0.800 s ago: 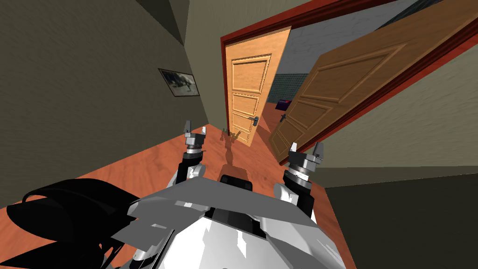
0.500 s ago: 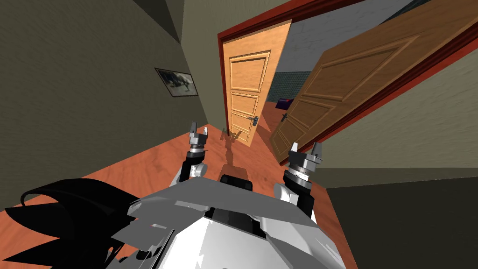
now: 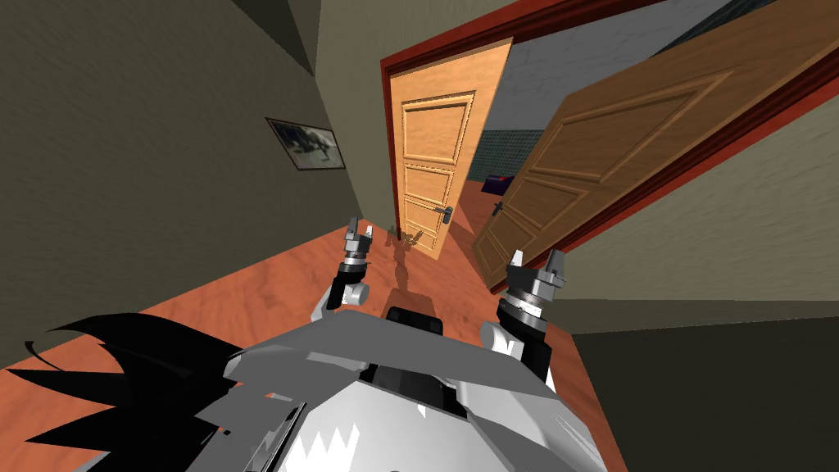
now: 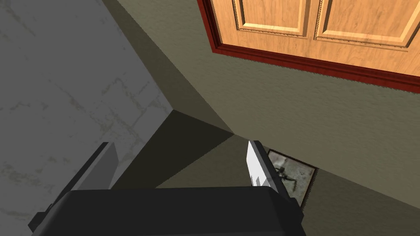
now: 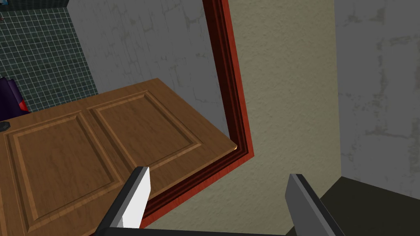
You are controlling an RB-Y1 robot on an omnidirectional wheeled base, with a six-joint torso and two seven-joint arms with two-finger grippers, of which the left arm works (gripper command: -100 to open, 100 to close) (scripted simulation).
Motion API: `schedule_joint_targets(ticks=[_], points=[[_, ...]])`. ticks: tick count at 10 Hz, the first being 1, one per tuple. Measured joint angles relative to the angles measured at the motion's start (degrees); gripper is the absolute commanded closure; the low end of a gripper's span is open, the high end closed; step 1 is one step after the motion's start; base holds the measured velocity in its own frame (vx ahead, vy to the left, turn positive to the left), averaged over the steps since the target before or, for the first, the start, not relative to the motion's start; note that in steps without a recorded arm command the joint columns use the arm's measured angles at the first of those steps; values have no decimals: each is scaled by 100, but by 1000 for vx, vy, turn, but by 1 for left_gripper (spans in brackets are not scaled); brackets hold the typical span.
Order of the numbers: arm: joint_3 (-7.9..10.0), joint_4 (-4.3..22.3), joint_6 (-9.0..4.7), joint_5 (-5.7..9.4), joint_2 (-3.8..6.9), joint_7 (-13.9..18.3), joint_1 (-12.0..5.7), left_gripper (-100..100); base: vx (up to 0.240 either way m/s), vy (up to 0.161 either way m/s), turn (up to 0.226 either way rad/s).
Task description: Push the door open
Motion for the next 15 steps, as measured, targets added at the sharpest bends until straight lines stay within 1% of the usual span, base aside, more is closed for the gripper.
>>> schedule_joint_targets(ticks=[1,2,3,7,8,10,11,12,13,14,15], points=[[-5,149,9,-3,38,22,-68,-100,85,-16,-14],[-29,278,10,-18,48,31,-139,-100,91,-10,-18],[-43,446,6,-32,57,32,-246,-100,111,1,-21],[-74,1013,82,-67,126,74,-630,-100,95,-9,-20],[-120,1164,64,-96,110,69,-690,-100,111,-7,-24],[-118,1393,110,-102,142,90,-875,-100,54,-2,-9],[-123,1523,136,-113,141,91,-980,-100,70,-8,-23],[-155,1678,139,-136,125,83,-1066,-100,82,-3,-25],[-169,1866,139,-151,128,84,-1189,-100,103,-8,-24],[-177,2006,170,-158,147,101,-1287,-100,112,-5,-21],[-192,2179,164,-169,164,121,-1385,-100,101,-14,-26]])
